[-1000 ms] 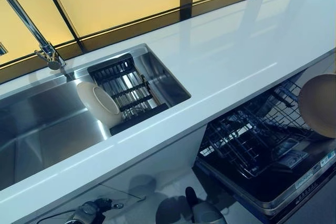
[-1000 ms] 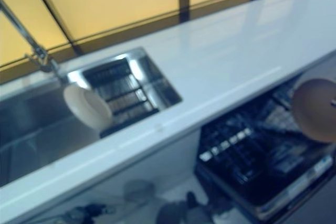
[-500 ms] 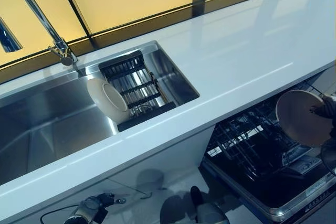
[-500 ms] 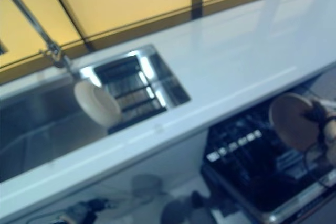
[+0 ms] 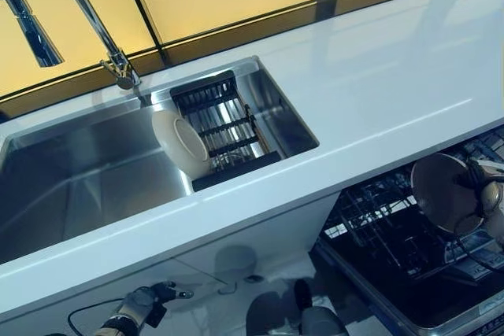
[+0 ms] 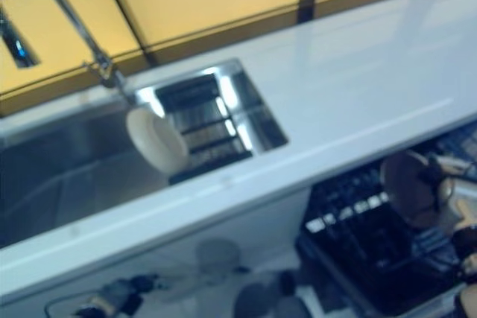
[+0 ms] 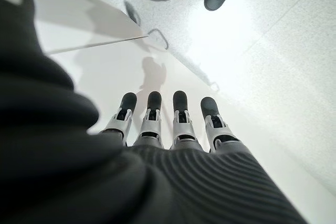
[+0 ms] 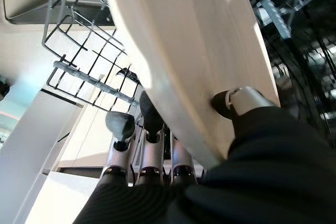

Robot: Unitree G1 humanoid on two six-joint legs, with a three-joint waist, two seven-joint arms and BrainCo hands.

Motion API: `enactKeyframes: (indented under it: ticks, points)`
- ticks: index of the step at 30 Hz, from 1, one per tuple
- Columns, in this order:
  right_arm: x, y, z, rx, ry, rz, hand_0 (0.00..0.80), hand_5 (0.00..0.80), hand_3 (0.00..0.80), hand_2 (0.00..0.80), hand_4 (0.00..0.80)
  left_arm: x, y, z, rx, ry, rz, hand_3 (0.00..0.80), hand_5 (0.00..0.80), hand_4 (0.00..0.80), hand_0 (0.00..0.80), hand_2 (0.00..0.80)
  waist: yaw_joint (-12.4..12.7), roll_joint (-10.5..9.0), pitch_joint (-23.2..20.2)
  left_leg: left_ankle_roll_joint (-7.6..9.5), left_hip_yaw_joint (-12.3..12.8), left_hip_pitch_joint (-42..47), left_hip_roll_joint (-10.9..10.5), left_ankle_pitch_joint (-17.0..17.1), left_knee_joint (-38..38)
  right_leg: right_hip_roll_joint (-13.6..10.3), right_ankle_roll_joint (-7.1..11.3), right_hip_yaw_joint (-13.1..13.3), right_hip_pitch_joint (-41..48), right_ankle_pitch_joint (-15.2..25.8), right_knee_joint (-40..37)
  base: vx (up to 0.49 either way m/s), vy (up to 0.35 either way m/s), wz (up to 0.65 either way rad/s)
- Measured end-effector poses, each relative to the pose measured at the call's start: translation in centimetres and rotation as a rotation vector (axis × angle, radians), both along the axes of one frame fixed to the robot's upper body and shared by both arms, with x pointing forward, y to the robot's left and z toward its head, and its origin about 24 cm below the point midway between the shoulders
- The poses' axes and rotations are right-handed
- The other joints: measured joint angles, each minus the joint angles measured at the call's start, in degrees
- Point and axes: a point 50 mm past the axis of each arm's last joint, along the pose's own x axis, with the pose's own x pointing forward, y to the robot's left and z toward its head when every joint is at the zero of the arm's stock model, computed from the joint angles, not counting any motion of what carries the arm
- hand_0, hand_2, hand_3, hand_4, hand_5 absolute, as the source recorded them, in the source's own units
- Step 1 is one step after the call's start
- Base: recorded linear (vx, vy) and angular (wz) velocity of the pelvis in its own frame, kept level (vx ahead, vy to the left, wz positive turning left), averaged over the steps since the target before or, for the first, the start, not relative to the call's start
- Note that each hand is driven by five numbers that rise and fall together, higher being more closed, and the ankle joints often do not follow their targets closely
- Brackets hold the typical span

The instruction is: Take plates into dishwasher

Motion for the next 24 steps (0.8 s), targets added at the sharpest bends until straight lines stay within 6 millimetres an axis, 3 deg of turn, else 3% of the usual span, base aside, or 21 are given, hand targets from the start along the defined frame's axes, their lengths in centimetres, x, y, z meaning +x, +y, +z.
enactKeyframes:
  ticks: [14, 24]
  points:
    - [-1.4, -0.8, -3.4, -0.124, 0.106, -0.18, 0.8, 0.8, 0.8, 0.8, 0.8, 0.8, -1.0, 0.0, -0.013, -0.02, -0.05, 0.0, 0.0, 0.0, 0.0, 0.0, 2.6, 2.73, 0.9, 0.28, -1.9, -1.0, 0.1, 0.6, 0.0, -0.4, -0.24, -1.8, 0.1, -0.2, 0.0, -0.024, 0.007, 0.06]
    - [-1.9, -0.7, -4.6, -0.127, 0.129, -0.232, 0.8, 0.8, 0.8, 0.8, 0.8, 1.5, -1.4, 0.2, -0.022, -0.039, -0.061, 0.0, 0.0, 0.0, 0.0, 0.0, 3.5, 2.91, 0.9, 0.49, -3.0, -0.9, 0.4, 0.8, 0.0, -0.3, -0.43, -2.8, 0.9, -0.4, 0.0, -0.007, -0.003, 0.05]
